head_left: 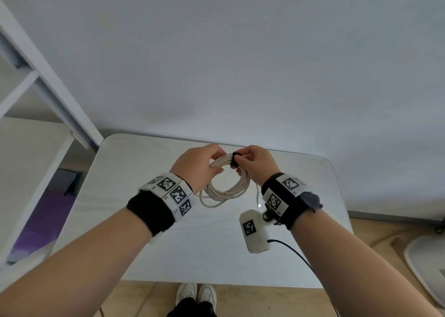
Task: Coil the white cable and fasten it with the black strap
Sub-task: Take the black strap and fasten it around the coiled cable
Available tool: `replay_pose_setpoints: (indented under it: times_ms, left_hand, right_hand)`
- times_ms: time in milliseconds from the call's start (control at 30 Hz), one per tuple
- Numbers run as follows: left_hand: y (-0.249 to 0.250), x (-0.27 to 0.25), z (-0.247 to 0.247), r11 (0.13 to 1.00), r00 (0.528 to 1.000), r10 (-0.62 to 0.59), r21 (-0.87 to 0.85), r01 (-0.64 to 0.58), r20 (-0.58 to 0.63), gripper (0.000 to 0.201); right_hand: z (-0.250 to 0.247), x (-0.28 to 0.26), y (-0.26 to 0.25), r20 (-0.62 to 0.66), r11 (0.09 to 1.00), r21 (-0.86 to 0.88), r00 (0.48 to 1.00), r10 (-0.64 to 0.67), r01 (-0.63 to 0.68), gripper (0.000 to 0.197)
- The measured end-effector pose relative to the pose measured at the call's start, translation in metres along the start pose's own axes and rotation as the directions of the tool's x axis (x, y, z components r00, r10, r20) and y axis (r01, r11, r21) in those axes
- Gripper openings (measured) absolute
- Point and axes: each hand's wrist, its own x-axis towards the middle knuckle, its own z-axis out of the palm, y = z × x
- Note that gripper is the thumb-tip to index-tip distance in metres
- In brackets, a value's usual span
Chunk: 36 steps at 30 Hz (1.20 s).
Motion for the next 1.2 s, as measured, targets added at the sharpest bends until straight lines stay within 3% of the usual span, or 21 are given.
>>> replay_pose_setpoints:
  times_ms: [133, 333, 567, 667, 833, 1200]
  left_hand:
    - [-0.028, 0.006, 0.025, 0.992, 0.990, -0.118, -0.033, 0.121, 0.074, 0.027]
    - [-0.066, 0.010, 0.054, 0.975, 0.955, -0.203, -0.041, 0.216, 0.215, 0.035]
    - [-0.090, 0.009, 0.079, 0.944, 0.922, -0.325, 0.011, 0.330, 0.209, 0.034]
    - [-0.096, 0.010, 0.087, 0.936, 0.912, -0.352, 0.081, 0.343, 0.208, 0.031]
    - [-0.099, 0.014, 0.094, 0.934, 0.920, -0.355, 0.106, 0.342, 0.166, 0.024]
    - [-0.109, 0.014, 0.109, 0.939, 0.946, -0.300, 0.212, 0.271, 0.119, 0.020]
  right_hand:
    - [0.015, 0.018, 0.037, 0.024, 0.995, -0.052, 0.996, 0.083, -0.082, 0.010]
    - [0.035, 0.033, 0.079, 0.054, 0.978, -0.109, 0.982, 0.183, -0.176, 0.012]
    - [0.056, 0.041, 0.113, 0.044, 0.962, -0.155, 0.971, 0.236, -0.227, 0.009]
    - [0.061, 0.043, 0.125, 0.032, 0.955, -0.172, 0.968, 0.250, -0.241, 0.004]
    - [0.064, 0.050, 0.132, 0.014, 0.935, -0.291, 0.976, 0.217, -0.204, 0.015]
    - [0.067, 0.060, 0.142, 0.055, 0.886, -0.447, 0.984, 0.170, -0.128, 0.013]
